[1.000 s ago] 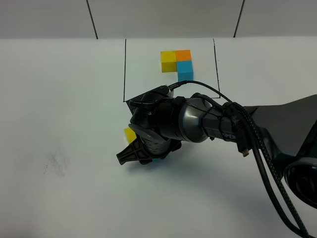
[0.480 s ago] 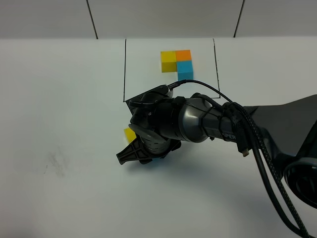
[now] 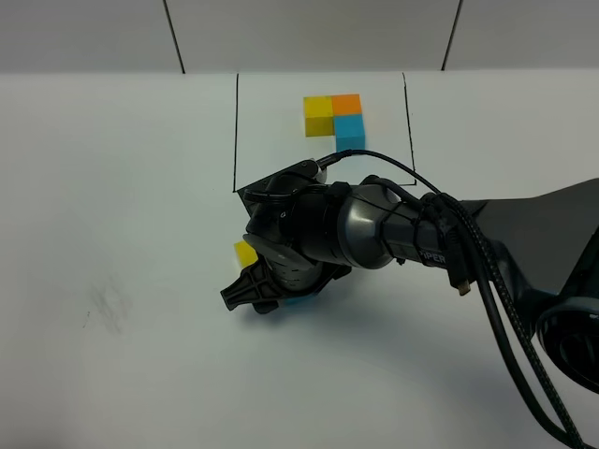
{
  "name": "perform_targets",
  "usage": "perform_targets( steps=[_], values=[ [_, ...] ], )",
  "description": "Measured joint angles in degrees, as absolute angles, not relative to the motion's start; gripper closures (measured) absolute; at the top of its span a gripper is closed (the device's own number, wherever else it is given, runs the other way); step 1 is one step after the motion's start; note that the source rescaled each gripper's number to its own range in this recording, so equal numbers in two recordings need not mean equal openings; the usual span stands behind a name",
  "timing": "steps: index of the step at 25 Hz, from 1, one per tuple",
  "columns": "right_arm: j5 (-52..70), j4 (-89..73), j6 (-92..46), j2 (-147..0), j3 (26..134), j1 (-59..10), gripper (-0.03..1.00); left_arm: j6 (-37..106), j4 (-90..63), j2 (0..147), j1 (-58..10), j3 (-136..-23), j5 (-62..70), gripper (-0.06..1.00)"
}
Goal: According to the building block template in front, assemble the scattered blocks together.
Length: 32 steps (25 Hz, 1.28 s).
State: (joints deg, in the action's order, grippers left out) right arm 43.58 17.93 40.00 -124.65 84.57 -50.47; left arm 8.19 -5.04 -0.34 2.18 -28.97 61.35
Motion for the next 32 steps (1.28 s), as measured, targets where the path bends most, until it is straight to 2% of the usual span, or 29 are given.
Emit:
perform_targets(
  steps=[5, 32],
  values=[
    [44.0, 18.2, 40.0, -124.7, 84.6, -50.5, 0.21, 8.2, -5.0, -0.3, 2.2, -29.0, 61.3, 0.94],
    [49.4, 19.5, 38.4, -122.2, 84.6, -54.1, 0.21, 8.3, -5.0, -0.3, 2.2, -29.0, 61.3, 0.94]
  ],
)
